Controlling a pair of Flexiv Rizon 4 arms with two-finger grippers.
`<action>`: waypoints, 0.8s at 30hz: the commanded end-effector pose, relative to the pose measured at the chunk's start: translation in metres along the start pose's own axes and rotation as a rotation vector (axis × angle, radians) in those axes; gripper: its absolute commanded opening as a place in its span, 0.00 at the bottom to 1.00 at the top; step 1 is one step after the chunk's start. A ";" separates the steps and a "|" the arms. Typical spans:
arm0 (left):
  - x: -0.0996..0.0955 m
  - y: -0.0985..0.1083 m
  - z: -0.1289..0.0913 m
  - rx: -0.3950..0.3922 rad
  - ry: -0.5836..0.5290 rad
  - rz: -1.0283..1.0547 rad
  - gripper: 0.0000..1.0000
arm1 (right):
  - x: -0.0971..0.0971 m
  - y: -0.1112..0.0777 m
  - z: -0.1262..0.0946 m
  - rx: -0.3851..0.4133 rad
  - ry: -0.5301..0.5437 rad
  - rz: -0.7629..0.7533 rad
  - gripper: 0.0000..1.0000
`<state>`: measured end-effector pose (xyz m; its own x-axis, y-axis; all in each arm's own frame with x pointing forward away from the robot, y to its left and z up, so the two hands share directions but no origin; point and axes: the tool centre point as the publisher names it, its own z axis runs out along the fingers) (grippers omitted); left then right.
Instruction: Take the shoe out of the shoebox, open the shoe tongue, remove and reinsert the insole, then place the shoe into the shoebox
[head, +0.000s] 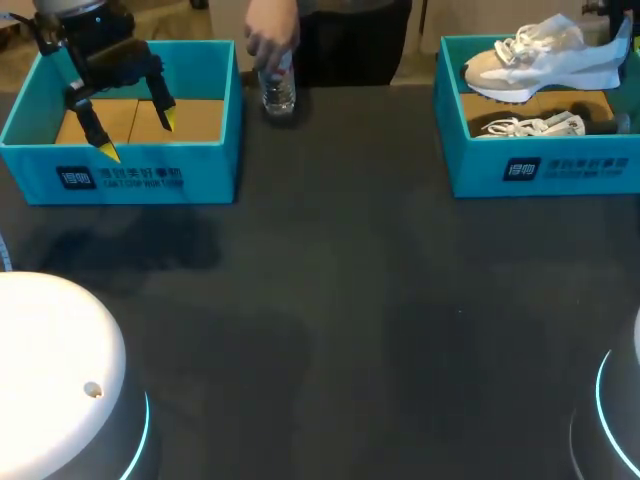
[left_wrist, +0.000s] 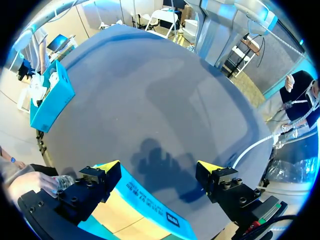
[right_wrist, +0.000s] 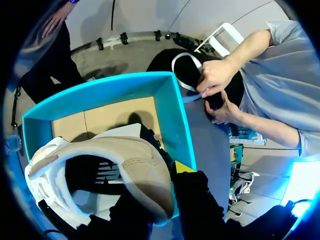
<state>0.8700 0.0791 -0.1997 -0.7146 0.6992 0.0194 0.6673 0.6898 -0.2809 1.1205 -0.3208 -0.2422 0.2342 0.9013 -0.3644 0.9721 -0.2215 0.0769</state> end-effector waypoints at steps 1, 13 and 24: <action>0.000 0.001 0.000 -0.002 0.003 0.001 1.00 | 0.001 -0.001 0.004 -0.013 0.009 -0.001 0.00; 0.000 0.001 0.000 -0.002 0.003 0.001 1.00 | 0.001 0.000 0.003 -0.004 0.003 0.010 0.00; 0.000 0.001 0.000 -0.002 0.003 0.001 1.00 | 0.004 0.006 0.017 0.017 0.003 0.060 0.00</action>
<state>0.8700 0.0791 -0.1997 -0.7146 0.6993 0.0195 0.6674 0.6898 -0.2808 1.1200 -0.3234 -0.2559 0.2878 0.8894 -0.3551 0.9575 -0.2738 0.0902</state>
